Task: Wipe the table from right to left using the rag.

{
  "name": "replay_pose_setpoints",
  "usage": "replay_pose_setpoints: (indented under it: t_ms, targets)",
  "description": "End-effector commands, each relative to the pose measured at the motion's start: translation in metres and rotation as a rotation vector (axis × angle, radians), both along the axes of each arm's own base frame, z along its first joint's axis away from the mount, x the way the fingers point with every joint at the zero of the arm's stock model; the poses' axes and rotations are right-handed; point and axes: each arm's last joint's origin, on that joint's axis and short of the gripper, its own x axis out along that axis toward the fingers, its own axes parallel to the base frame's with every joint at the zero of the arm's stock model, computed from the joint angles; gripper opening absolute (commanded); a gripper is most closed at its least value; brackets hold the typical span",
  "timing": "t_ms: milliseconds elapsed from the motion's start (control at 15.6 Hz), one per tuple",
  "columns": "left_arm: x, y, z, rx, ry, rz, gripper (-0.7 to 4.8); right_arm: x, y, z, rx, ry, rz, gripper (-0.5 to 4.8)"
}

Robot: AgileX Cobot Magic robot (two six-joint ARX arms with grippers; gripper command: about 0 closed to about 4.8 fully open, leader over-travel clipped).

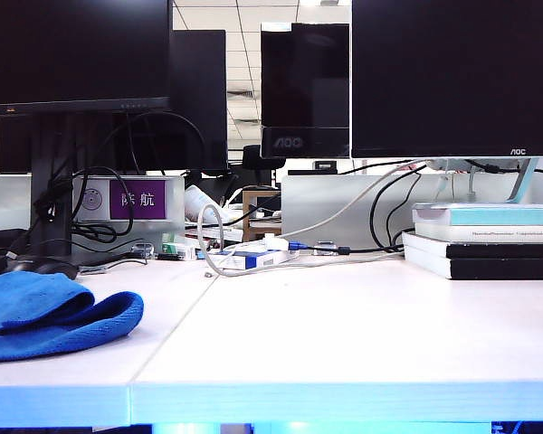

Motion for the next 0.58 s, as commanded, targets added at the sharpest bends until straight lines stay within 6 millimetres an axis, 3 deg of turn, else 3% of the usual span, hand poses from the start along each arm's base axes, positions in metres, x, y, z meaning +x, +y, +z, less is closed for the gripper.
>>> replay_pose_setpoints:
  t_ms: [64,576]
  targets:
    - [0.0002,0.0,-0.003,0.002,0.014,0.0,-0.05,-0.0002,-0.0003,-0.001,-0.015,0.006,-0.009,0.0]
    - [0.0002,0.0,-0.003,0.002,0.014,0.0,-0.05,-0.0002,-0.0003,-0.001,-0.014,0.006,-0.01,0.0]
